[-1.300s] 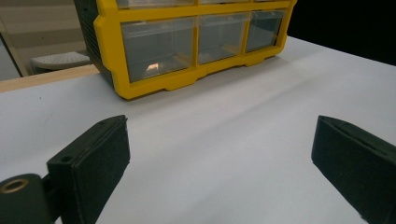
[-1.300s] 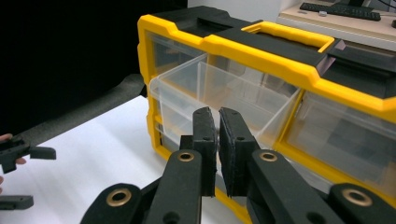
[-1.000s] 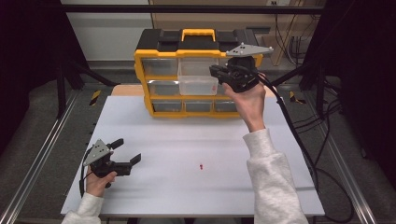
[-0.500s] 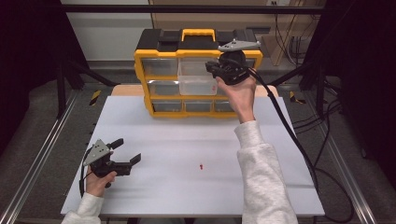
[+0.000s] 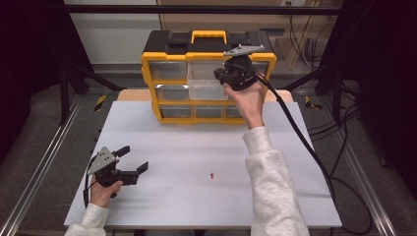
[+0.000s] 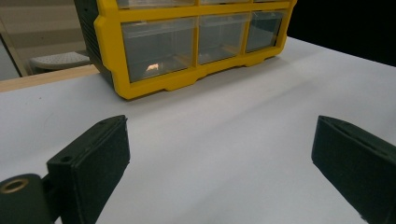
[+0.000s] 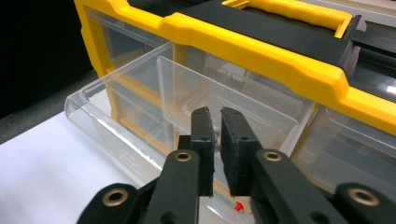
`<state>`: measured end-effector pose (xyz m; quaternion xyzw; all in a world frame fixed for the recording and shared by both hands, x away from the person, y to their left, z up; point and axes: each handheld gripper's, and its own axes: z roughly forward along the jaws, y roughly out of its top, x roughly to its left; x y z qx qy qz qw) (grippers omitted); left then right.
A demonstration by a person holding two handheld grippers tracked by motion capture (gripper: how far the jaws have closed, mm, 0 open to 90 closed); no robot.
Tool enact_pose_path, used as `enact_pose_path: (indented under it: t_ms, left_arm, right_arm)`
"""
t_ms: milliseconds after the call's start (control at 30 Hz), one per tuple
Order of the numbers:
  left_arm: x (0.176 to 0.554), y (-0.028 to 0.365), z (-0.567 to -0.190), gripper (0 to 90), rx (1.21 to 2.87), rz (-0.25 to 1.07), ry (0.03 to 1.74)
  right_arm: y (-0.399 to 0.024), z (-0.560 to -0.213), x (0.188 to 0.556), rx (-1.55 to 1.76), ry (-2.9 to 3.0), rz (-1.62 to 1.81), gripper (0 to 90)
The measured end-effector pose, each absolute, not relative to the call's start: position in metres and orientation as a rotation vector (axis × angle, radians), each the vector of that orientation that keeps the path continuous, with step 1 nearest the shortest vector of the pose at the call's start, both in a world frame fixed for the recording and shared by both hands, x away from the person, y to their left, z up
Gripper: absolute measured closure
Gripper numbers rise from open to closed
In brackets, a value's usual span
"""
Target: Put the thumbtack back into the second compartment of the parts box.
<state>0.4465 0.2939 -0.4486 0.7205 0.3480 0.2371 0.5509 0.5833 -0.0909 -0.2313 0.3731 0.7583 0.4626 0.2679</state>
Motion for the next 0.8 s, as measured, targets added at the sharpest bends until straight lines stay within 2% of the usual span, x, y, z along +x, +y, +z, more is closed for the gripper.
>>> enact_pose_path:
  t_ms: [233,333,533,600,800]
  left_arm:
    - [0.446,0.294,-0.449,4.0,1.704,0.561,0.824]
    - [0.446,0.294,-0.449,4.0,1.703,0.561,0.824]
    - [0.446,0.294,-0.448,4.0,1.706,0.56,0.823]
    - [0.446,0.294,-0.449,4.0,1.702,0.558,0.823]
    - [0.446,0.294,-0.448,4.0,1.701,0.56,0.824]
  right_arm:
    - [-0.096,-0.225,0.577,0.991,1.954,1.304,58.5]
    - [-0.101,-0.219,0.57,0.979,1.896,1.338,41.6]
    - [-0.11,-0.22,0.555,0.976,1.819,1.387,13.9]
    - [-0.113,-0.222,0.55,0.986,1.824,1.392,9.2]
    - [-0.126,-0.234,0.536,0.976,1.836,1.429,6.2]
